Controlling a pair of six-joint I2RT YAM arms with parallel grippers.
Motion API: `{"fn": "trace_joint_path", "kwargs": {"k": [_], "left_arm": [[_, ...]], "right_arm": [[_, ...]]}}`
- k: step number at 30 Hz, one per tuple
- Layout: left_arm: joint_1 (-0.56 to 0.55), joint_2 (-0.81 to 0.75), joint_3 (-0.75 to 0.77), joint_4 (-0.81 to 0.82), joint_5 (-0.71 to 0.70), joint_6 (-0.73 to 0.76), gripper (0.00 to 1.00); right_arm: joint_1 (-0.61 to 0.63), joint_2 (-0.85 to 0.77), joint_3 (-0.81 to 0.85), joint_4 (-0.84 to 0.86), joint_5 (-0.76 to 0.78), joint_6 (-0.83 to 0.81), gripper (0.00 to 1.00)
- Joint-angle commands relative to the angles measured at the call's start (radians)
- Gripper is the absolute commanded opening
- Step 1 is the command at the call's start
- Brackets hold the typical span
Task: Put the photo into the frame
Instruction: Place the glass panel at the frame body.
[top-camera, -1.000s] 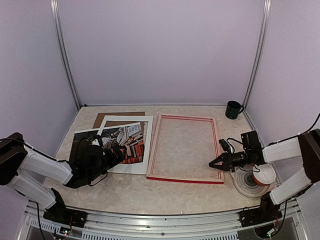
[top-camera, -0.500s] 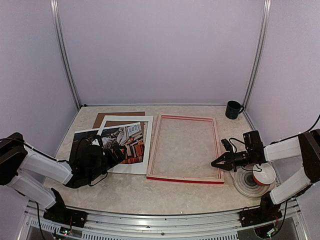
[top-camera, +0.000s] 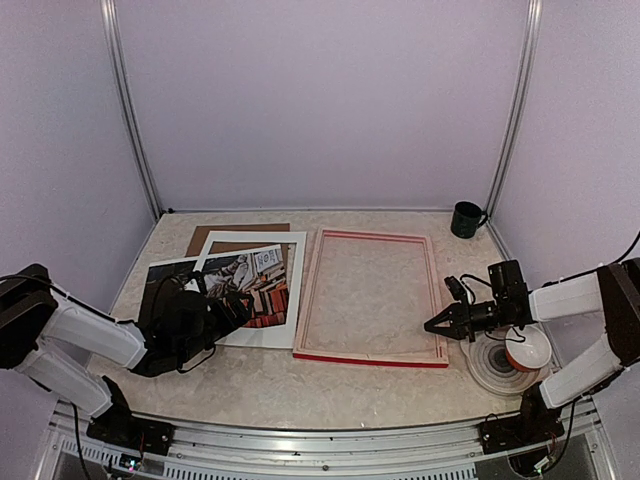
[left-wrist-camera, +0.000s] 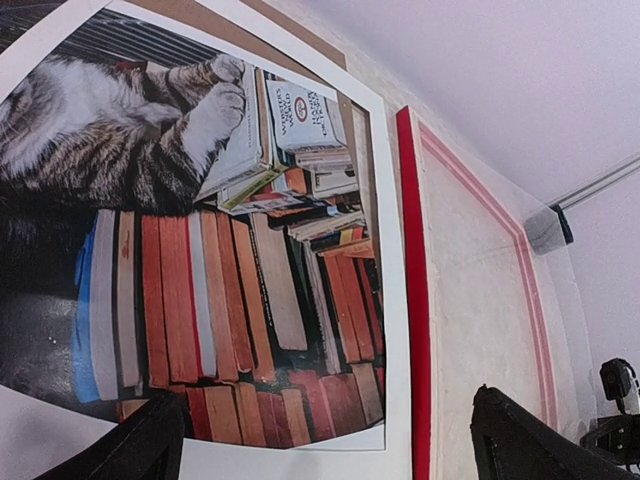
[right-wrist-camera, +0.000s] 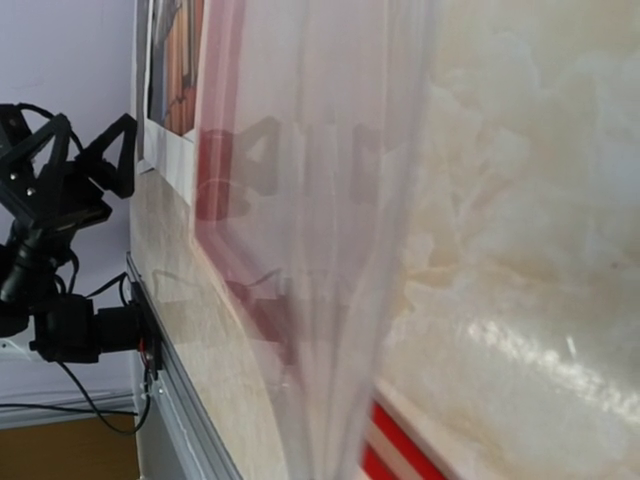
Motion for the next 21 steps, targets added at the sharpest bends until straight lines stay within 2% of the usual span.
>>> {"fn": "trace_joint_path", "kwargs": {"k": [1,21], "left_arm": [[-0.005,0.012,0.017,0.009,0.009,0.005,0.99],[-0.005,0.012,-0.001,0.026,0.013,-0.002,0.99]], "right_arm": [[-0.014,-0.007,0.021,-0.013,-0.013,-0.032,0.00],[-0.017,-0.021,0.025,-0.068,0.017,-0.068,0.00]]}}
